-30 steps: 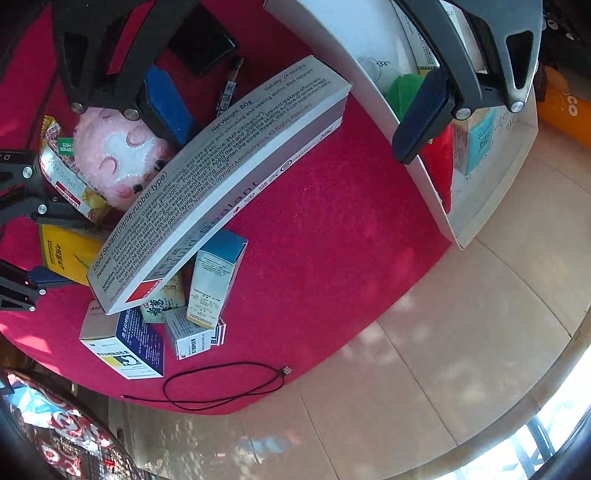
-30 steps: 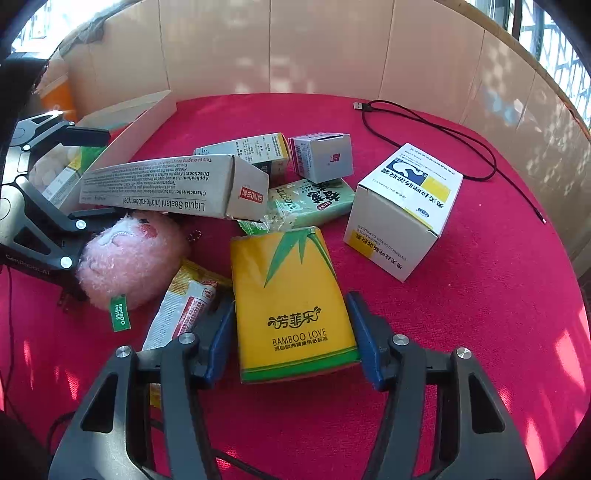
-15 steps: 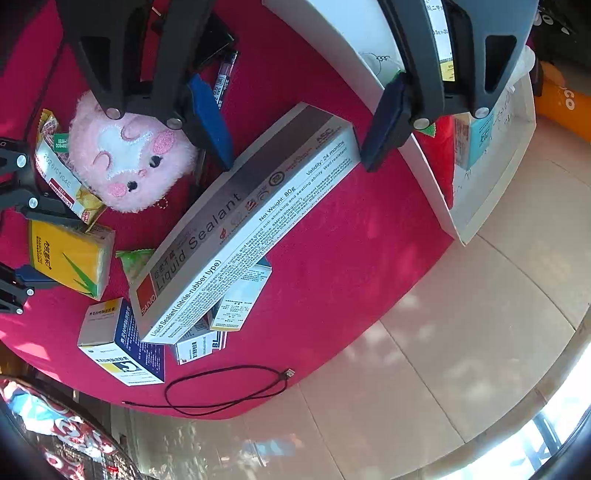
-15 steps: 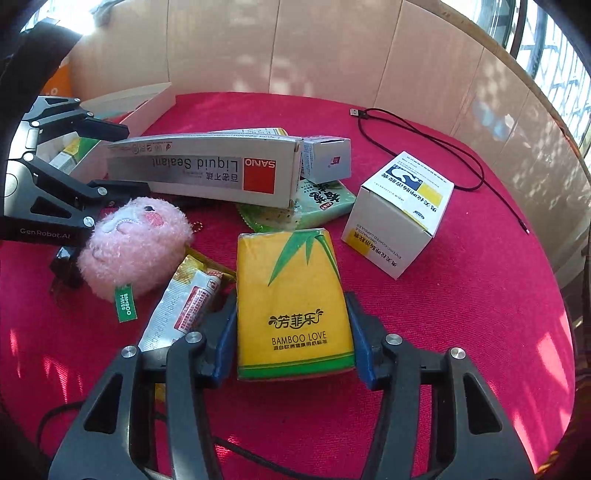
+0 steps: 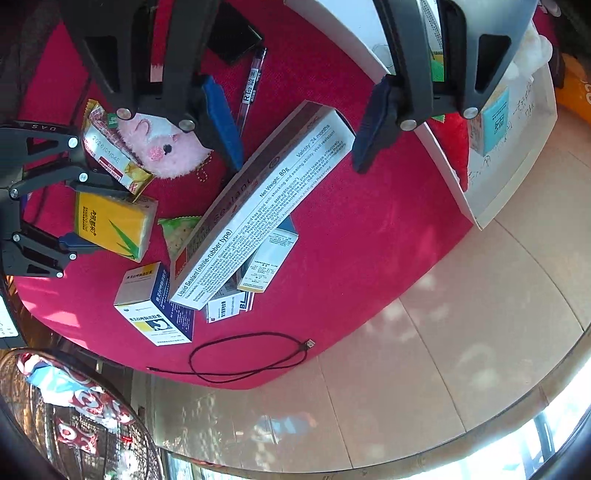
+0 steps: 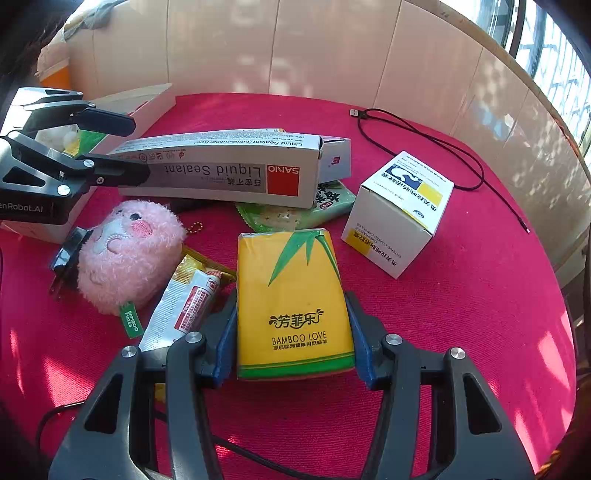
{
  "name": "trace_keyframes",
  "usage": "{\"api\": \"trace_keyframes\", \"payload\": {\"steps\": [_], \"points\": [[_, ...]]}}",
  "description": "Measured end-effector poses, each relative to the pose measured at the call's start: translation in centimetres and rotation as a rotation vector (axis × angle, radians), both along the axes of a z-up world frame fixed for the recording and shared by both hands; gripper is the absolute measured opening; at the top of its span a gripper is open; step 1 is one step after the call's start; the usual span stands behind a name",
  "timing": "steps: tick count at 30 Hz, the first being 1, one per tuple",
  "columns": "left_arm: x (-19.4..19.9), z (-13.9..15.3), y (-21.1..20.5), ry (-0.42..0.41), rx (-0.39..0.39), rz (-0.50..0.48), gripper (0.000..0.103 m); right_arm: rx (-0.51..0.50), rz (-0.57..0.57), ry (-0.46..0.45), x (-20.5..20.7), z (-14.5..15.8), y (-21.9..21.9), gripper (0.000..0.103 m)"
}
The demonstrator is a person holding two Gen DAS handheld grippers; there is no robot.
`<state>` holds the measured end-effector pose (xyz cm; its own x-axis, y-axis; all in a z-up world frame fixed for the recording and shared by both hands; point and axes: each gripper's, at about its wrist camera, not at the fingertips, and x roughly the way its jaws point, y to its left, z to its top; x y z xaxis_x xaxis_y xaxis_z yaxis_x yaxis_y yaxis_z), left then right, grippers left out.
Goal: Organize objects
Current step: 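Grasp the long white Liquid Sealant box with the left tool while the right tool holds the yellow pack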
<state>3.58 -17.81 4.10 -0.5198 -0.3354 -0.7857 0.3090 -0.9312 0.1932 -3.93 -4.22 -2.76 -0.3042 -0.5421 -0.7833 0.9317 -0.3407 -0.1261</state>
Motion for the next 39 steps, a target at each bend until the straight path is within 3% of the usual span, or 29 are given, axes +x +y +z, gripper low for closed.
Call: {"api": "trace_keyframes", "payload": {"steps": [7, 8, 9, 12, 17, 22, 30, 39], "points": [[-1.9, -0.6, 1.3, -0.046, -0.023, -0.045, 0.058, -0.005, -0.003, 0.036, 0.5, 0.1, 0.2, 0.050], [-2.0, -0.6, 1.6, -0.044, -0.049, -0.043, 0.052, -0.012, -0.005, 0.052, 0.7, 0.2, 0.3, 0.049], [-2.1, -0.5, 1.8, -0.039, -0.080, -0.042, 0.033, -0.016, -0.003, 0.071, 1.0, 0.4, 0.5, 0.048], [-1.9, 0.5, 1.6, 0.016, -0.041, -0.038, 0.005, -0.017, 0.007, 0.134, 1.9, 1.0, 0.9, 0.048], [-1.6, 0.3, 2.0, 0.028, -0.054, -0.019, 0.003, -0.024, 0.002, 0.201, 2.8, 1.9, 1.3, 0.048], [-1.1, 0.3, 2.6, 0.043, -0.033, -0.021, 0.001, -0.015, -0.005, 0.200, 2.7, 2.2, 1.7, 0.048], [-1.8, 0.3, 2.4, 0.021, -0.041, -0.013, 0.002, 0.019, -0.008, 0.053, 1.6, 1.2, 1.6, 0.048], [-2.8, 0.2, 2.4, -0.021, -0.067, -0.023, 0.004, 0.014, -0.016, 0.014, 1.2, 1.0, 1.9, 0.048]]}}
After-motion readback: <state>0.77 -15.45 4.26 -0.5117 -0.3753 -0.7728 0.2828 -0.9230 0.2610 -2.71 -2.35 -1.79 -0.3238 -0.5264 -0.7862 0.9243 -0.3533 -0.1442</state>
